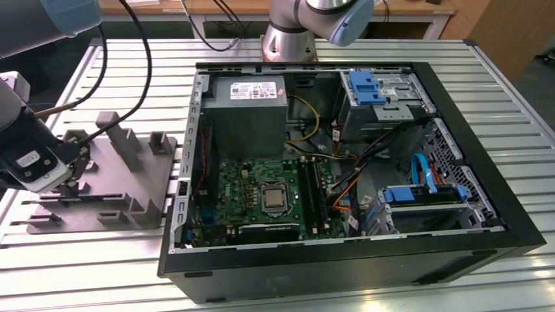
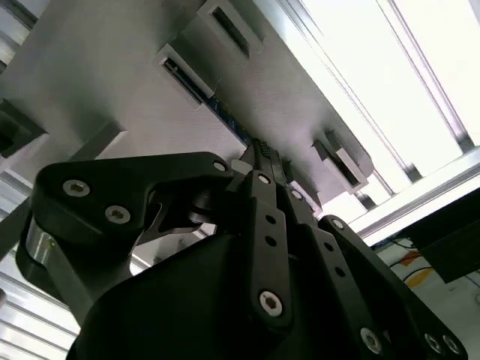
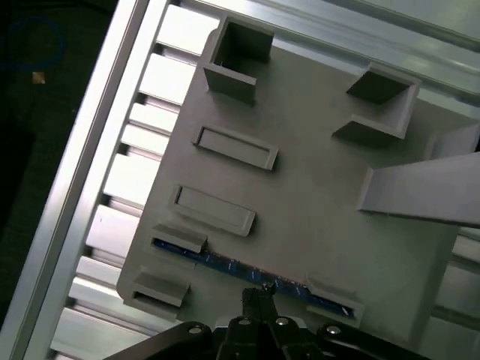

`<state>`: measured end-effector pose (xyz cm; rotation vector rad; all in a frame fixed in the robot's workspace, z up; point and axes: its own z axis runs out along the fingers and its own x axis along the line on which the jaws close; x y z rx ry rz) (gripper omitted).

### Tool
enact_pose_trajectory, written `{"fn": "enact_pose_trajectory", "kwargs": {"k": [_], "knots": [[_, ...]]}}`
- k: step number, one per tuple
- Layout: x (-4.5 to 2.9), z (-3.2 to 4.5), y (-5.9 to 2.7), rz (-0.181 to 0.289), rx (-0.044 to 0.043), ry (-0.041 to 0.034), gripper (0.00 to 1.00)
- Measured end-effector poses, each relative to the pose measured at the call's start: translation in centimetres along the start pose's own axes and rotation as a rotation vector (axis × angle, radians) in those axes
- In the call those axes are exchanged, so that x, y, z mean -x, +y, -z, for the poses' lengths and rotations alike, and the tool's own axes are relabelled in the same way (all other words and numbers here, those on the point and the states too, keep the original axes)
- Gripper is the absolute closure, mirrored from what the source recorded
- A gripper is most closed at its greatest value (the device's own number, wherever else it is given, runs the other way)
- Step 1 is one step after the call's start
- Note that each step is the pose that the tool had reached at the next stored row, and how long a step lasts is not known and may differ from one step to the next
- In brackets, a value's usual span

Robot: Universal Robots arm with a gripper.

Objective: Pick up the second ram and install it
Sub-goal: 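Pick up the second ram and move it above second insertion slot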

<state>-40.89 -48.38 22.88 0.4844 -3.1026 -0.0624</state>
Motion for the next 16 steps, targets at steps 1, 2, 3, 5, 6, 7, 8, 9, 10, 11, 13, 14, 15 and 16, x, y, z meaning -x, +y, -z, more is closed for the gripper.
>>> {"fn": "enact_pose_trajectory", "kwargs": {"k": [1, 2, 3, 5, 6, 7, 8, 9, 10, 11, 13, 14, 15, 16], "knots": [[0.0, 0.0, 0.0, 0.014, 0.0001, 0.0006, 0.89], [0.0, 0.0, 0.0, 0.028, 0.0002, 0.0011, 0.89], [0.0, 0.0, 0.0, 0.042, 0.0002, 0.0017, 0.89], [0.0, 0.0, 0.0, 0.072, 0.0004, 0.0029, 0.89], [0.0, 0.0, 0.0, 0.086, 0.0004, 0.0034, 0.89], [0.0, 0.0, 0.0, 0.101, 0.0005, 0.004, 0.89], [0.0, 0.0, 0.0, 0.115, 0.0006, 0.0046, 0.89], [0.0, 0.0, 0.0, 0.128, 0.0007, 0.0051, 0.89], [0.0, 0.0, 0.0, 0.14, 0.0007, 0.0055, 0.89], [0.0, 0.0, 0.0, 0.151, 0.0008, 0.006, 0.89], [0.0, 0.0, 0.0, 0.173, 0.0009, 0.0069, 0.89], [0.0, 0.0, 0.0, 0.184, 0.001, 0.0072, 0.89], [0.0, 0.0, 0.0, 0.195, 0.0011, 0.0077, 0.89], [0.0, 0.0, 0.0, 0.208, 0.0011, 0.0083, 0.89]]}}
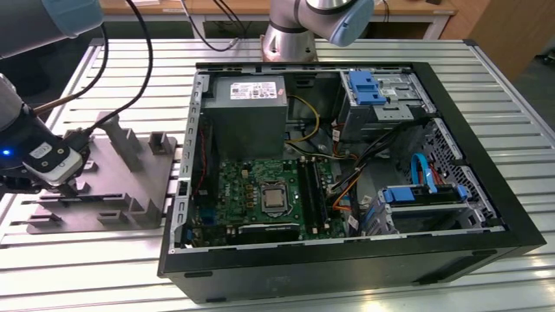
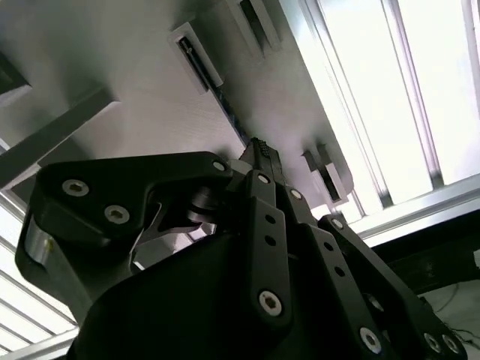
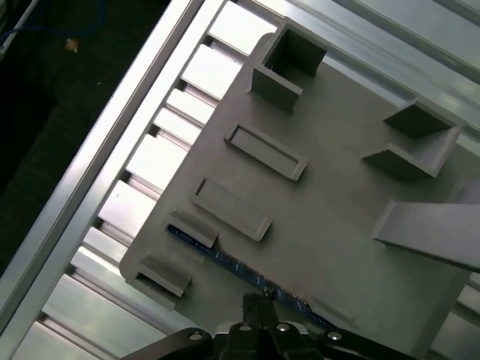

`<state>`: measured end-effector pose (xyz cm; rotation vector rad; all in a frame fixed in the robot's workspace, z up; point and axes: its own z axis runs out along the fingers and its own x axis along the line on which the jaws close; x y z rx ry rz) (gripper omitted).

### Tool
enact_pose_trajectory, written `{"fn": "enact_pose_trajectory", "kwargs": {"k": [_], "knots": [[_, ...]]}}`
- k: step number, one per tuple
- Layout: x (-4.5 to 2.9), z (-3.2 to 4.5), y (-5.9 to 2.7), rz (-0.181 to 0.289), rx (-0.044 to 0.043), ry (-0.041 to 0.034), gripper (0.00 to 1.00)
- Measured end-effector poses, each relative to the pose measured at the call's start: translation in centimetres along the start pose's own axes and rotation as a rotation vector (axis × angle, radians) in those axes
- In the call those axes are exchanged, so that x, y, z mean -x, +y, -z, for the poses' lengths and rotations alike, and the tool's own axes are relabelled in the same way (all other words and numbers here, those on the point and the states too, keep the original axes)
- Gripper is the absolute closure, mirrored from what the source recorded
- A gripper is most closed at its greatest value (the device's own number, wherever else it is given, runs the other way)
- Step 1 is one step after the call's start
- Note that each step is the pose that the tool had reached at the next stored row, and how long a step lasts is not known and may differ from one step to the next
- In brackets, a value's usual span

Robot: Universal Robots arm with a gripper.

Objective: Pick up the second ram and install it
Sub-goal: 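Pick up the second ram and move it above second insertion slot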

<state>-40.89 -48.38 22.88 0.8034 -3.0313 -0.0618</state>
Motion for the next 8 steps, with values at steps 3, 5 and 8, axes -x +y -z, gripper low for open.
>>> {"fn": "enact_pose_trajectory", "kwargs": {"k": [3, 5, 8], "knots": [[0.0, 0.0, 0.0, 0.045, 0.0003, 0.0017, 0.89], [0.0, 0.0, 0.0, 0.074, 0.0004, 0.0029, 0.89], [0.0, 0.0, 0.0, 0.105, 0.0006, 0.0041, 0.89]]}}
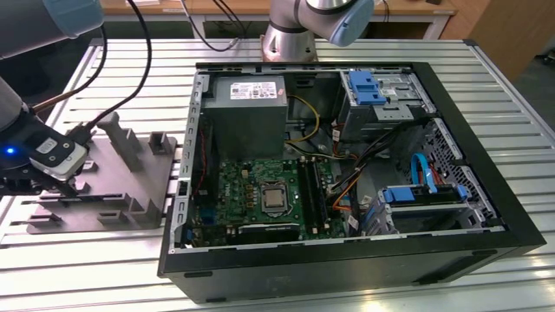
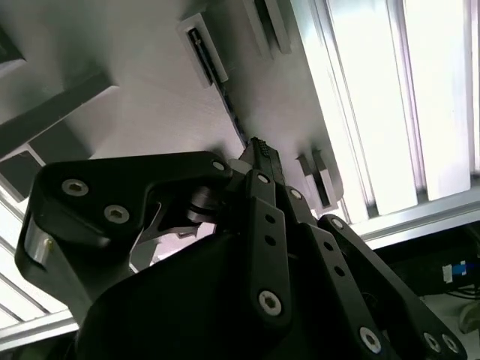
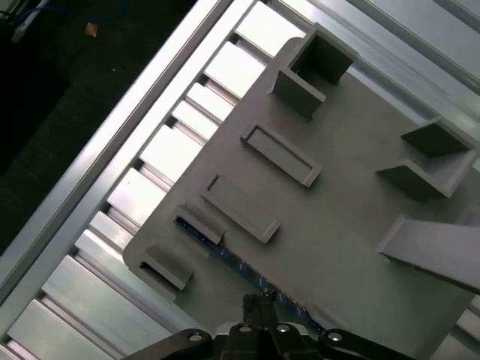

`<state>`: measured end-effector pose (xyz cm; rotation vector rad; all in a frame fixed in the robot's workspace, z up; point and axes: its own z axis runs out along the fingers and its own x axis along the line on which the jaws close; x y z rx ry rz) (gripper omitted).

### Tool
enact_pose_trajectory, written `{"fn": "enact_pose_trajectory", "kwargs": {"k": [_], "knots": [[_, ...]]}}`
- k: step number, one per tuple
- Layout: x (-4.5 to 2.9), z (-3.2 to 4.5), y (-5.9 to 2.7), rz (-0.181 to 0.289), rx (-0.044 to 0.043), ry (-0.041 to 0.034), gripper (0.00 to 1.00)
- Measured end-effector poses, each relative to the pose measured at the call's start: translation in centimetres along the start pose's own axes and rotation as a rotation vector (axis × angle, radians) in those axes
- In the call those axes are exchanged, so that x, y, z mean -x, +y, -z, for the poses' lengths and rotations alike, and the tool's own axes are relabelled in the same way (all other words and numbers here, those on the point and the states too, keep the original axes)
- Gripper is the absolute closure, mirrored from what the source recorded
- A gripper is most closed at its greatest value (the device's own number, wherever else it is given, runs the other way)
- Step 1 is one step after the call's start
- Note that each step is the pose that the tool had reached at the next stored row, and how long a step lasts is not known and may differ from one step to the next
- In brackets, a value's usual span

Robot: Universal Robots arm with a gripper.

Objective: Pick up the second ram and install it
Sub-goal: 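Pick up the second ram and move it above second insertion slot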

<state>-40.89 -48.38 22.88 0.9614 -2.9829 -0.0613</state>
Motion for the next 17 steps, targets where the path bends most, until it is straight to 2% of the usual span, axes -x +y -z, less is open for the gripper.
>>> {"fn": "enact_pose_trajectory", "kwargs": {"k": [17], "knots": [[0.0, 0.0, 0.0, 0.162, 0.0009, 0.0064, 0.89]]}}
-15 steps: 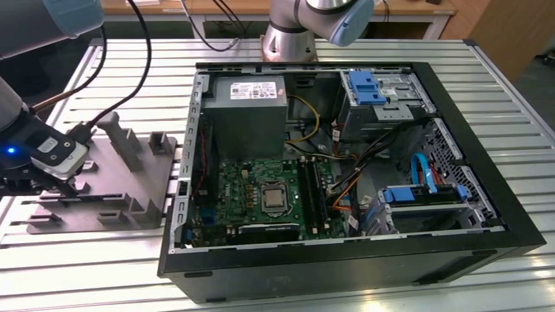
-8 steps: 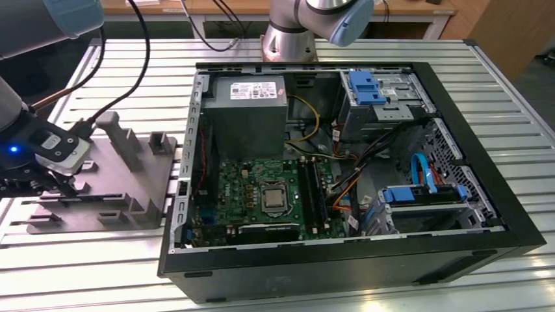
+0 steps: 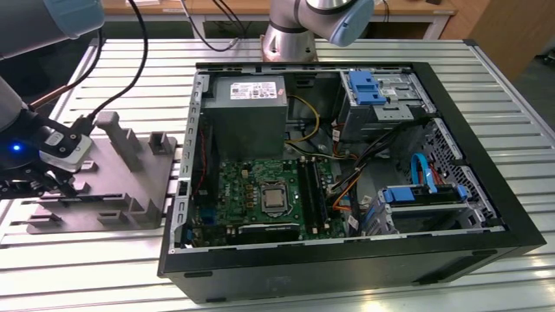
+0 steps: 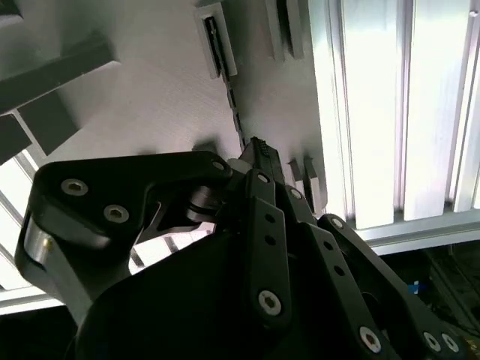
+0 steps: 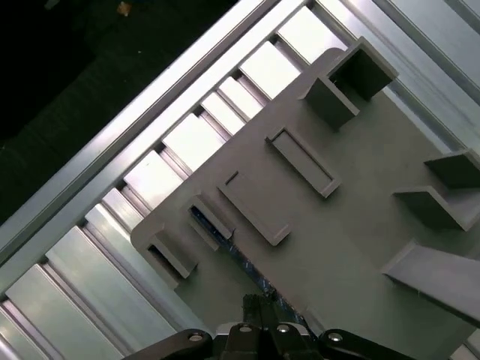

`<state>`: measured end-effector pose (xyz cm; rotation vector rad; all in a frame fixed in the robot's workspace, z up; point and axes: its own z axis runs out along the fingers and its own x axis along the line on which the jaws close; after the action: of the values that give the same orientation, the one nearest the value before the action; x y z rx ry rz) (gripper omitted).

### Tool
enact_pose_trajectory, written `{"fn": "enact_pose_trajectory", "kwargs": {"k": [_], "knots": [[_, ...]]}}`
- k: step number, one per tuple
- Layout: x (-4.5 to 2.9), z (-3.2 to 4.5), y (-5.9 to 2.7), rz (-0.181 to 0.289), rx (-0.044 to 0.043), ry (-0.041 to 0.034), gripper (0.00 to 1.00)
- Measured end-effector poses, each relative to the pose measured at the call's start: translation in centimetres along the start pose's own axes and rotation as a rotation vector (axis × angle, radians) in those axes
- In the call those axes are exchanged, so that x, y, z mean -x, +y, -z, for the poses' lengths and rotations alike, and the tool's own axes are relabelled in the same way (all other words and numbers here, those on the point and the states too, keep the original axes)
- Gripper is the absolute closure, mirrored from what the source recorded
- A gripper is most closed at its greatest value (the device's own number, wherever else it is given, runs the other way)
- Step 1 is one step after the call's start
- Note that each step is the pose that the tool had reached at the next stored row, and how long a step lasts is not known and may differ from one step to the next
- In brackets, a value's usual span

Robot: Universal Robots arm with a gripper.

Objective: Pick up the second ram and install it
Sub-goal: 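Pick up the second ram and move it above second insertion slot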

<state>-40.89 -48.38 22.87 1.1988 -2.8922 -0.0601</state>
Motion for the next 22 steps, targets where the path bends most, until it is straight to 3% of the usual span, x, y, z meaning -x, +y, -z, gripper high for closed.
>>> {"fn": "enact_pose_trajectory", "kwargs": {"k": [22], "knots": [[0.0, 0.0, 0.0, 0.204, 0.0011, 0.008, 0.89]]}}
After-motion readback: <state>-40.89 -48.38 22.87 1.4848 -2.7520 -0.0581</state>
